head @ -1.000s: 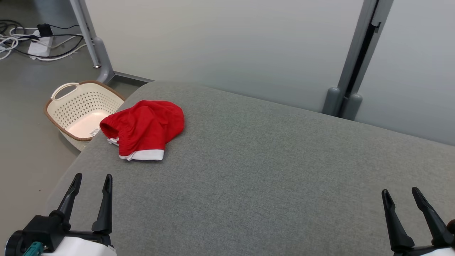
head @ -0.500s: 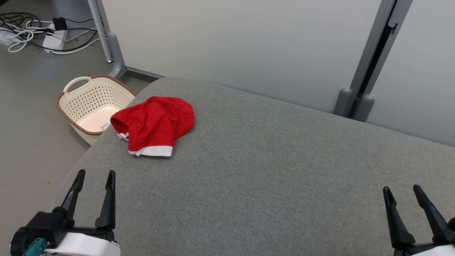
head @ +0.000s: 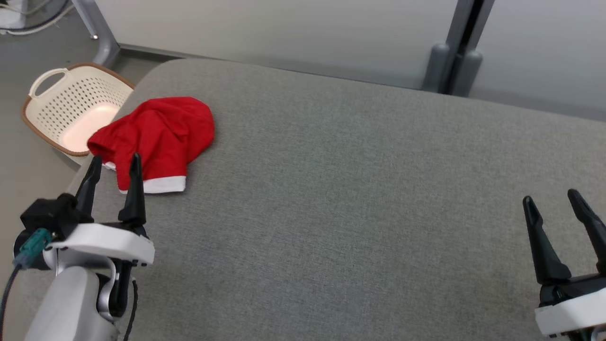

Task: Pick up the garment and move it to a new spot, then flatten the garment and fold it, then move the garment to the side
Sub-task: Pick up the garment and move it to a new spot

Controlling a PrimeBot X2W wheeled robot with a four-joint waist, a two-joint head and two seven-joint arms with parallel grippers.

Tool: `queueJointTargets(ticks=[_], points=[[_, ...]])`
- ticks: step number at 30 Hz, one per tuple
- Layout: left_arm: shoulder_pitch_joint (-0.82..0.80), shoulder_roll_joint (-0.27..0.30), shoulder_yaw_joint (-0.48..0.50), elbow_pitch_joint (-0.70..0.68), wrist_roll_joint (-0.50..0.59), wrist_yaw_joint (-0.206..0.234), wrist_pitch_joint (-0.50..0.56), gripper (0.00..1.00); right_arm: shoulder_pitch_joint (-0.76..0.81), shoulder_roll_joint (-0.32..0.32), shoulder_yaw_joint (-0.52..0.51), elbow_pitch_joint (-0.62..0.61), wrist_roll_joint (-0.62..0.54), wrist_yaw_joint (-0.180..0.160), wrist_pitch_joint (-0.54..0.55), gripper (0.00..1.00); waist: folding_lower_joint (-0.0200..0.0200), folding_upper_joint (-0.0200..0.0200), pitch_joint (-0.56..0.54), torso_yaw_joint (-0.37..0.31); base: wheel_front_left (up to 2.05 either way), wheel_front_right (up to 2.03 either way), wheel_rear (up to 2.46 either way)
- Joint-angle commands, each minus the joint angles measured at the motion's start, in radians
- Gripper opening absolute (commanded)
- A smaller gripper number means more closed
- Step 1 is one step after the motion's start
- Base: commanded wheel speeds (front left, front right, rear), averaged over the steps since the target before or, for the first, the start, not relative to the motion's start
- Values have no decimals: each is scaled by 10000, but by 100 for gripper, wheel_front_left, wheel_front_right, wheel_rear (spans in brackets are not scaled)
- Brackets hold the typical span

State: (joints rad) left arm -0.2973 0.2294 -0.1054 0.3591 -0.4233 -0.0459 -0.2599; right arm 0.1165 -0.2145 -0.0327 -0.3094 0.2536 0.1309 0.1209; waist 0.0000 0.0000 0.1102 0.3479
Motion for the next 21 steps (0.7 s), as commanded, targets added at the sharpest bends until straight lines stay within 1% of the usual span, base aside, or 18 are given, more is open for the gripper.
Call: queueJointTargets(ticks=[1, 5, 9, 14, 16, 17, 18, 21], points=[[-565, -52, 83, 475, -75, -139, -29, 100, -260, -154, -38, -121, 15, -4, 49, 100, 0, 0, 1158, -810, 0, 0, 0], [-1816, -113, 258, 2425, -329, -425, -39, 100, -696, -359, -65, -349, 96, -4, 90, 100, 0, 0, 2048, -1257, 0, 0, 0], [-2953, -72, 393, 4220, -484, -632, -39, 100, -943, -470, -224, -473, 106, -4, 23, 100, 0, 0, 2652, -1410, 0, 0, 0], [-4013, 31, 242, 6382, -748, -772, 92, 100, -1210, -568, -213, -387, 174, -4, -61, 100, 0, 0, 3014, -1510, 0, 0, 0], [-4304, -10, 222, 6963, -849, -808, 109, 100, -1261, -578, -229, -330, 174, -4, -96, 100, 0, 0, 3050, -1501, 0, 0, 0], [-4430, 23, 235, 7138, -867, -819, 62, 44, -1290, -568, -236, -298, 178, -4, -107, 100, 0, 0, 3054, -1489, 0, 0, 0], [-4501, 53, 258, 7300, -911, -827, 39, 0, -1308, -544, -241, -278, 193, -4, -121, 100, 0, 0, 3051, -1479, 0, 0, 0], [-4616, 188, 378, 7325, -989, -837, -40, 0, -1277, -518, -283, -152, 179, -4, -181, 100, 0, 0, 2958, -1439, 0, 0, 0]])
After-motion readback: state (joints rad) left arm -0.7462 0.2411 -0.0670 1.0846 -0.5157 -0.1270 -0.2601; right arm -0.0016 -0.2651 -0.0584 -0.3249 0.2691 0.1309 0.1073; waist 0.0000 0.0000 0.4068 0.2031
